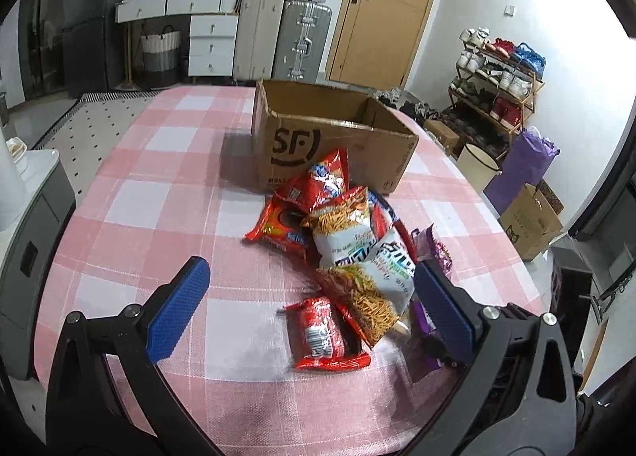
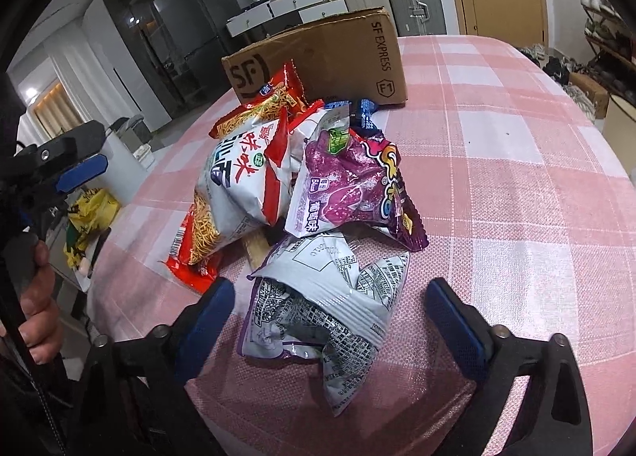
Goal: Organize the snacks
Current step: 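Lower the right gripper onto the silver snack bag and close it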
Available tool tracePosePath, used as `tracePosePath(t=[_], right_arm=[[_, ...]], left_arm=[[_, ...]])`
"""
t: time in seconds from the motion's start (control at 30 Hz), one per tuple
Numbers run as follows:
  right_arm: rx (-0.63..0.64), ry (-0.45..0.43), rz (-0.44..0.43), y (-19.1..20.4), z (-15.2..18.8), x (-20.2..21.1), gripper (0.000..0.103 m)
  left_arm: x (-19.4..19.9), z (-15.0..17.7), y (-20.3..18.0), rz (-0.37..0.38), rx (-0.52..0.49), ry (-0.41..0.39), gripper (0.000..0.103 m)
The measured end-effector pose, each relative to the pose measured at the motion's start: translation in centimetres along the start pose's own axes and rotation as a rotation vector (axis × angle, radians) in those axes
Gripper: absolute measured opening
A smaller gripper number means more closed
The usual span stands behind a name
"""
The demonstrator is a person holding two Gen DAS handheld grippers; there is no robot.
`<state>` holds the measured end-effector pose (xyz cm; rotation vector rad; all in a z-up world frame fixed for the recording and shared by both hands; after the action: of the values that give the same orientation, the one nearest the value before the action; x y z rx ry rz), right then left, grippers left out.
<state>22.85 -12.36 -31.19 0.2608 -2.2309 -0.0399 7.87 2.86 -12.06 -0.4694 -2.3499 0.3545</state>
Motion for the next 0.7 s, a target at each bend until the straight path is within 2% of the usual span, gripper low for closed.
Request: tracePosePath(t=[0.07, 0.17, 0.2, 0.3, 0.7], right_arm=[[0.02, -0.011, 0.025, 0.0, 0.1, 0.1, 0.078], [0.072, -0.03, 0.05, 0.5, 0.4, 0.1, 0.07], [0.087, -0.036, 0.059, 0.6, 0.4, 0.1, 0.064], [0.072, -0.038, 0.024, 0.4, 0.5, 0.3, 0.051], [0.03, -0.068, -0.027, -0.8, 0.4, 1.5, 0.05]], left_arm=[[-0.4, 0.3, 0.2, -0.003, 0.002, 0.013, 0.102], [-1.3, 0.7, 0.3, -0.005, 0.004, 0.038, 0.102], [-1.6, 0.9, 0.3, -0.003, 0.008, 0.046, 0.102], [-2.4, 1.3, 0.1, 0.007, 0.009, 0.07, 0.102], [-5.6, 2.4, -0.7, 0.041, 0.033, 0.147, 0.102]])
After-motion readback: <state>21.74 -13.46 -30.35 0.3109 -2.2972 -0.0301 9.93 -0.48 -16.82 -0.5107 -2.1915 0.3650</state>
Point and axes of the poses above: each gripper's, at about its wrist camera, not at the fingertips, and x roughly against the way its jaws point, y to its left, z to its underside, the point moved 7 cm from there along -x, roughly the way its jaws point, and after that the axes turned 15 degrees about z, right-handed, at the moved point
